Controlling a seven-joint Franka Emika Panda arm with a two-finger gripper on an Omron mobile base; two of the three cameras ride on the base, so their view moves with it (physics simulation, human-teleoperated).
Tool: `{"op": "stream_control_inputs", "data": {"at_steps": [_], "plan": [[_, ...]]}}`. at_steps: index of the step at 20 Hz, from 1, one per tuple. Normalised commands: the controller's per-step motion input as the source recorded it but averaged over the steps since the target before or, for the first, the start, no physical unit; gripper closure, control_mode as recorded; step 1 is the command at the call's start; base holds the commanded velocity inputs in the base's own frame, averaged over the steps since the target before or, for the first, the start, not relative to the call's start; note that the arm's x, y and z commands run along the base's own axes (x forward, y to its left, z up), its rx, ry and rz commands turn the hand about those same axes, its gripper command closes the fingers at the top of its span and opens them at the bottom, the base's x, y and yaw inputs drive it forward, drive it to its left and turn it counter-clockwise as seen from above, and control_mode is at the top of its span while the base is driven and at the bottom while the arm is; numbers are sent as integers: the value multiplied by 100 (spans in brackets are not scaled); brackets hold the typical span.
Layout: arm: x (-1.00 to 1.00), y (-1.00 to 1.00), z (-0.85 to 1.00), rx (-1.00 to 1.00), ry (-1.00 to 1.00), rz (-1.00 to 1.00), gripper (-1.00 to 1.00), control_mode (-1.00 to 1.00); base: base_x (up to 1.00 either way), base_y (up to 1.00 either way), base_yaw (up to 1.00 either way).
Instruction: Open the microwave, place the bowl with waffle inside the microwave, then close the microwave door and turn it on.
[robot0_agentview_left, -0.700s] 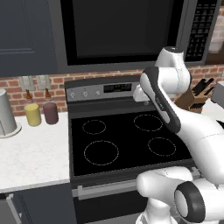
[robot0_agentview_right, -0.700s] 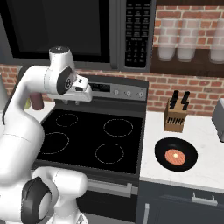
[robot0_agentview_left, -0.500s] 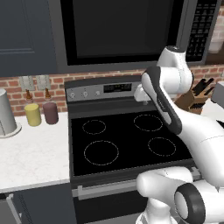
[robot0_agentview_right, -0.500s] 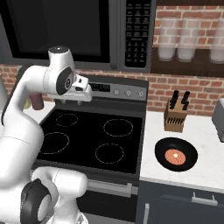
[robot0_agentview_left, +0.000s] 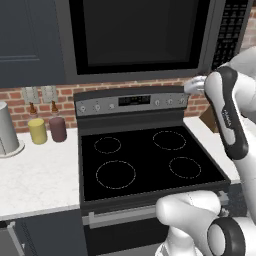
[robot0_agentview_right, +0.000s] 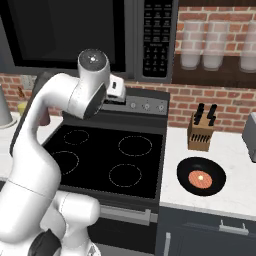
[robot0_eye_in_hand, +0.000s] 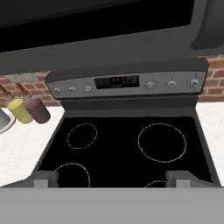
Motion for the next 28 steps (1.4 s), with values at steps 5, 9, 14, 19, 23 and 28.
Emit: {"op": "stream_control_inputs", "data": {"at_steps": [5, 9, 14, 19, 23, 28], "plan": [[76, -56, 49, 17, -37, -3, -100, -100, 0, 0, 0], [42, -16, 2, 0, 4, -1, -100, -100, 0, 0, 0], [11, 0, 0, 0, 0, 0, -100, -100, 0, 0, 0], [6, -1, 6, 0, 0, 0, -100, -100, 0, 0, 0], [7, -7, 16, 0, 2, 0, -100, -100, 0, 0, 0], [2, -10, 23, 0, 0, 0, -100, -100, 0, 0, 0]]}}
